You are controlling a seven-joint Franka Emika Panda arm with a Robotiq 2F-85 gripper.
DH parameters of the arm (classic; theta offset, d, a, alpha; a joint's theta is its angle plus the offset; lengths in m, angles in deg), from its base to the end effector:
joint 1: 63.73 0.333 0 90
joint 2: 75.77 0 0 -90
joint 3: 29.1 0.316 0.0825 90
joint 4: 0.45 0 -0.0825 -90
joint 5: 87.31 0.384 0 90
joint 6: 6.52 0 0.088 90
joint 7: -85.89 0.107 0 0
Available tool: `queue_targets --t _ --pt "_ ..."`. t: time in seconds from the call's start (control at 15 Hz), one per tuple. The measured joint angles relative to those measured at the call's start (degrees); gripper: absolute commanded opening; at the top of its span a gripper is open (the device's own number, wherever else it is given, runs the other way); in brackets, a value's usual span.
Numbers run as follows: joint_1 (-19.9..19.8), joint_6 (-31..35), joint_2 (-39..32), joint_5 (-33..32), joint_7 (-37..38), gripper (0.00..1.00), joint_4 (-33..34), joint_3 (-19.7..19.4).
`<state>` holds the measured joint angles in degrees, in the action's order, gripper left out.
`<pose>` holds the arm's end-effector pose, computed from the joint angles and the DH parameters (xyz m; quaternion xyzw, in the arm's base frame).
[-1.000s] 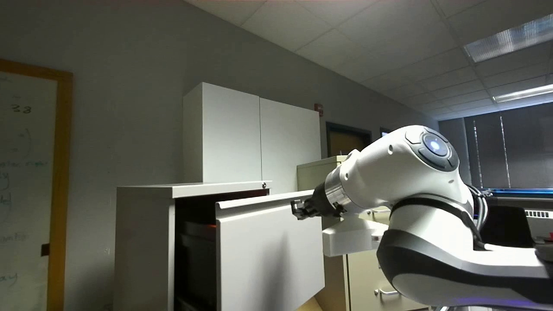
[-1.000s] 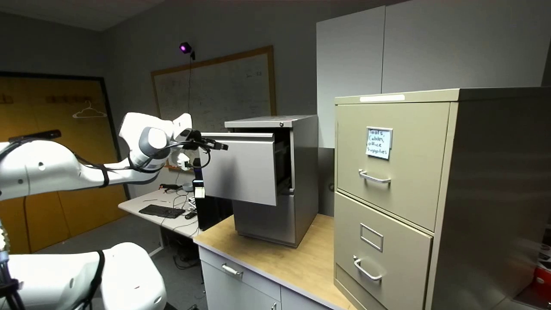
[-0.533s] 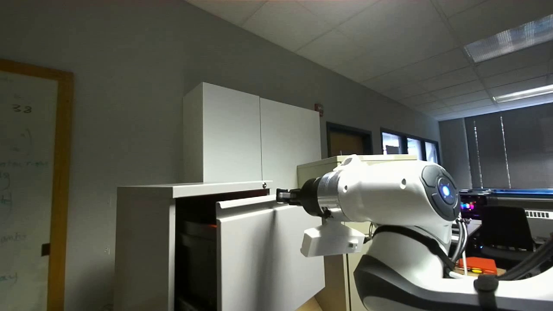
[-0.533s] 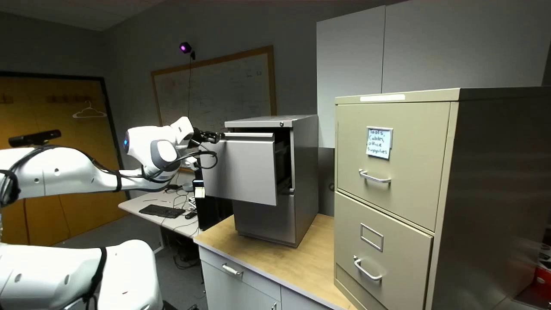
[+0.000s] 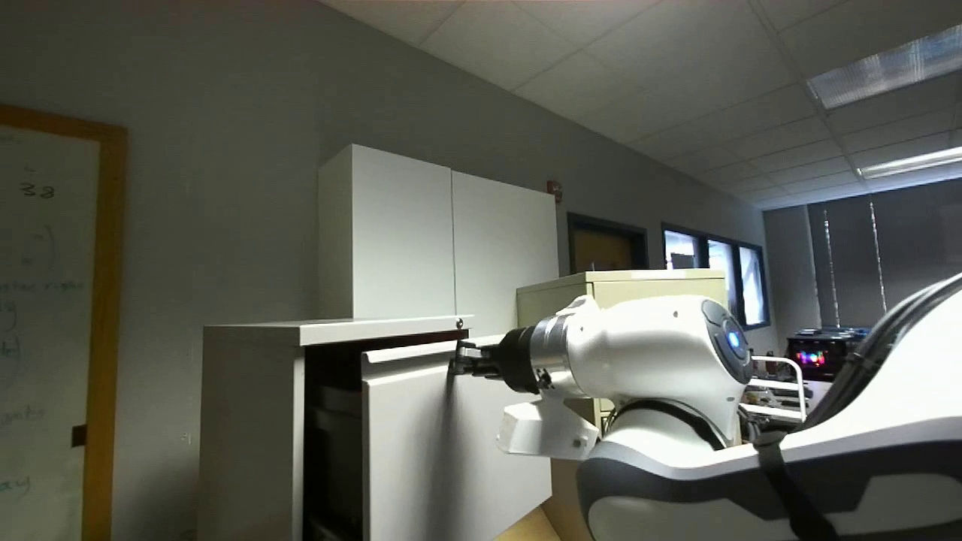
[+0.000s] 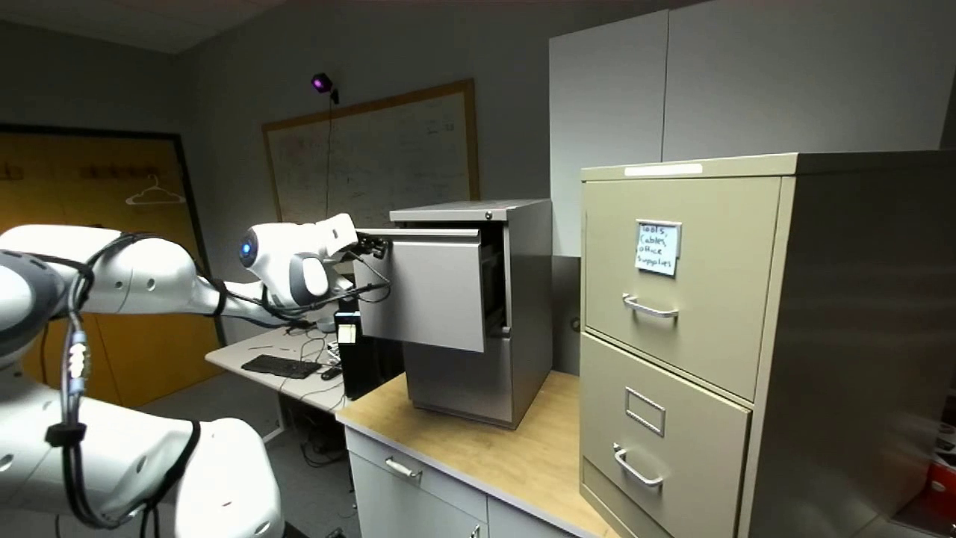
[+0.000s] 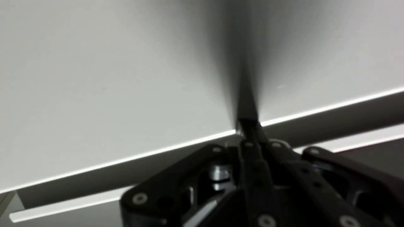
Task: Close the open drawer
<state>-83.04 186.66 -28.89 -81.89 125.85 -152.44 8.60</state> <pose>0.3426 0.1771 0.6054 -0.7439 0.0965 -0.6493 0.1253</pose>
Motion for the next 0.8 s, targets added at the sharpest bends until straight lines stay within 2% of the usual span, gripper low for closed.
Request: queue_targets --t 0.33,0.8 --pt "0.7 -0.1 -10.1 2.0 -5.1 0.03 6.0 -0.2" --pt "-2.8 -3.2 -21.6 -1.0 -5.1 0.03 16.2 1.5"
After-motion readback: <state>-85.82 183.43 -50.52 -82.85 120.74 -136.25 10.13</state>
